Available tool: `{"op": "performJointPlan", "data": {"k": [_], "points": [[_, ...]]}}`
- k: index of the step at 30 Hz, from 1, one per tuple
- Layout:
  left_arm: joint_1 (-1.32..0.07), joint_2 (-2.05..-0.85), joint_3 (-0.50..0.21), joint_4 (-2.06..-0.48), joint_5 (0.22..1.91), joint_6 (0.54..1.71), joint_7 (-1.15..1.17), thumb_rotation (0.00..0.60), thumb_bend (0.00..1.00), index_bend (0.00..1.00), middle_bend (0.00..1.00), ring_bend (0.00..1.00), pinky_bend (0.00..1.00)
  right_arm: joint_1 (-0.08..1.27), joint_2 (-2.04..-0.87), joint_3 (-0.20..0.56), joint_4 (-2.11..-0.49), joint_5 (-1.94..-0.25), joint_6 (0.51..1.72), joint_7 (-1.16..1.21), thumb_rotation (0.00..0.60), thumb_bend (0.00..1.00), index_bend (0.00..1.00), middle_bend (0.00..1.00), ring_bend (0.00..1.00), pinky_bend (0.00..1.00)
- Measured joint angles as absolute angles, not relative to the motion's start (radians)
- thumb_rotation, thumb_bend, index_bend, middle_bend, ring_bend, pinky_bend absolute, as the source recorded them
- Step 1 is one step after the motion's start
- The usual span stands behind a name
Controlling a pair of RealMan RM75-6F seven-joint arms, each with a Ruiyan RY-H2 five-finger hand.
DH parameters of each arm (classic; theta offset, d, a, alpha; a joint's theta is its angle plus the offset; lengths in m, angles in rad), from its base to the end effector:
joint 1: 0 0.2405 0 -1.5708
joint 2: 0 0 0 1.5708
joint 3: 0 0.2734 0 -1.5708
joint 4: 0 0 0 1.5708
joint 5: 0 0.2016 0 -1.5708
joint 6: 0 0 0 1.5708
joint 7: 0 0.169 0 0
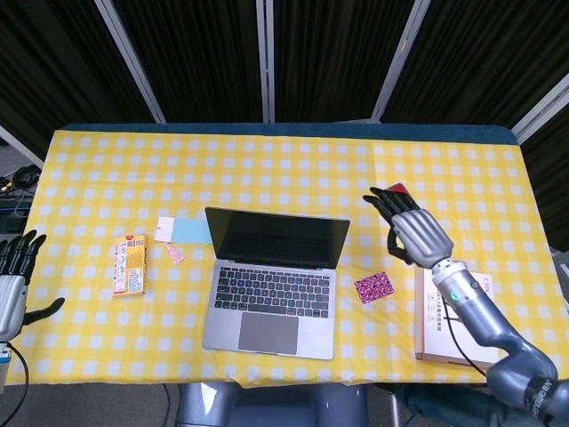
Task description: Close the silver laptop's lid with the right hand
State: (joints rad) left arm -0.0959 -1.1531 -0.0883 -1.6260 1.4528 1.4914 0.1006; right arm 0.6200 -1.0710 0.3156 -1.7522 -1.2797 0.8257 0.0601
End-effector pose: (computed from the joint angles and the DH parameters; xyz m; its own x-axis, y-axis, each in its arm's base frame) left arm -0.3190 0.2172 0.1717 0.4361 -0.0399 0.8990 0.8999 0.0268 -0.4353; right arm -0.1599 -0.3742 0.1286 0.2823 -0.2777 0.9183 -0.9178 -0.3566 0.1743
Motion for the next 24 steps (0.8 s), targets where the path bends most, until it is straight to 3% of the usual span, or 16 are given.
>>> {"op": "performJointPlan", "data": {"k": [11, 14, 24], "points": [[-0.104, -1.145, -0.094, -1.619, 1.428, 1.468, 0.077, 0.6, 0.0, 0.0, 0.0, 0.0, 0.0, 0.78, -1.113, 0.373, -1.763, -1.034, 0.669, 0.084, 0.6, 1.0, 0.0, 0.05, 0.0, 0.01], [-0.105, -1.144, -0.094, -1.618, 1.426, 1.467, 0.073, 0.6, 0.0, 0.0, 0.0, 0.0, 0.0, 0.815, -1.122, 0.374, -1.768, -0.974, 0.642, 0.081, 0.6, 1.0, 0.02, 0.08, 0.01, 0.06], [-0.107, -1.143, -0.092, -1.614, 1.423, 1.463, 0.068, 0.6, 0.0, 0.0, 0.0, 0.0, 0.0, 0.915, -1.175, 0.325, -1.769, -0.844, 0.633, 0.001, 0.6, 1.0, 0.07, 0.26, 0.2, 0.18]]}}
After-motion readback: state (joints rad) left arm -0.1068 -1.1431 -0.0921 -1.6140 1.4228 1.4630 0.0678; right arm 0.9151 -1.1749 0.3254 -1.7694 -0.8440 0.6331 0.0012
